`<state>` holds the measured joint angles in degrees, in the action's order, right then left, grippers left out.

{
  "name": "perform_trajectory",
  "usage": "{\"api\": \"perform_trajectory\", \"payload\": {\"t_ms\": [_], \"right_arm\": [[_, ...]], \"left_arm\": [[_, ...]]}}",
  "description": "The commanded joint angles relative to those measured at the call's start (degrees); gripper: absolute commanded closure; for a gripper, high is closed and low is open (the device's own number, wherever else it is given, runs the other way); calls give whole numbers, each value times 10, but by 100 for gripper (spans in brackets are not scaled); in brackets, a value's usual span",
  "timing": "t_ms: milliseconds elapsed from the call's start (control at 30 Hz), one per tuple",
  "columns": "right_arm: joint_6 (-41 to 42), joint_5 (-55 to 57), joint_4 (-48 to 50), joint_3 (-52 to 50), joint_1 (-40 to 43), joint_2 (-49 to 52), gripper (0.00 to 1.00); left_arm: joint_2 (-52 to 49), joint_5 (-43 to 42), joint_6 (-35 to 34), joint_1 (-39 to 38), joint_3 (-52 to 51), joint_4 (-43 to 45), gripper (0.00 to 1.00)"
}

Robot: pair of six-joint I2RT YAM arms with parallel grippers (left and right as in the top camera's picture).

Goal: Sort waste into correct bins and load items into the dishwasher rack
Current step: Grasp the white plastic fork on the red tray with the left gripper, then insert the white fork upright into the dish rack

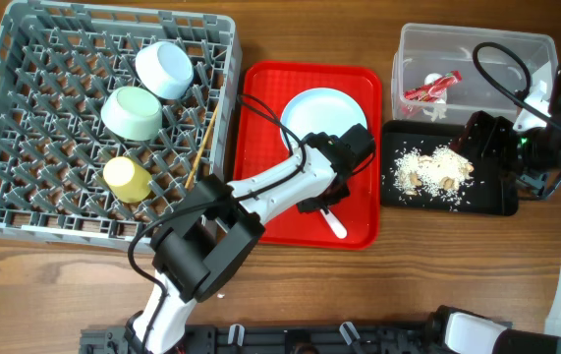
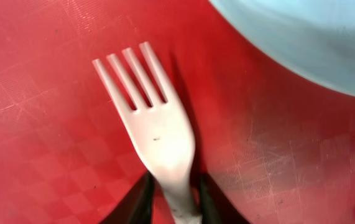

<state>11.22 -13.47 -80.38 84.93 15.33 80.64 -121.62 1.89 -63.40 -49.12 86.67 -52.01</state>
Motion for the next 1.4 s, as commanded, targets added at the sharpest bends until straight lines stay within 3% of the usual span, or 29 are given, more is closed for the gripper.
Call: {"api": "perform_trajectory", "payload": {"t_ms": [0,267,467,733,967,1167,1367], "right_arm": [[-8,-3,-1,8,1,-9,0],[-8,-3,-1,8,1,-9,0],[-8,-3,-1,8,1,-9,0],[-8,-3,-1,8,1,-9,0],[-8,-3,-1,8,1,-9,0],[-8,-3,-1,8,1,-9,0],[-8,-3,-1,8,1,-9,0]], "left_arm": [[-12,1,-5,-1,-4,6,82],[-10,1,-1,-1,-4,1,92],[27,2,6,12,-4,-9,92],[152,13,165,66,-4,-40,96],[282,84,357,204,-4,-52,95],[278,86,527,314,-4,-40,96],[235,80,572,334,-4,-6,96]]}}
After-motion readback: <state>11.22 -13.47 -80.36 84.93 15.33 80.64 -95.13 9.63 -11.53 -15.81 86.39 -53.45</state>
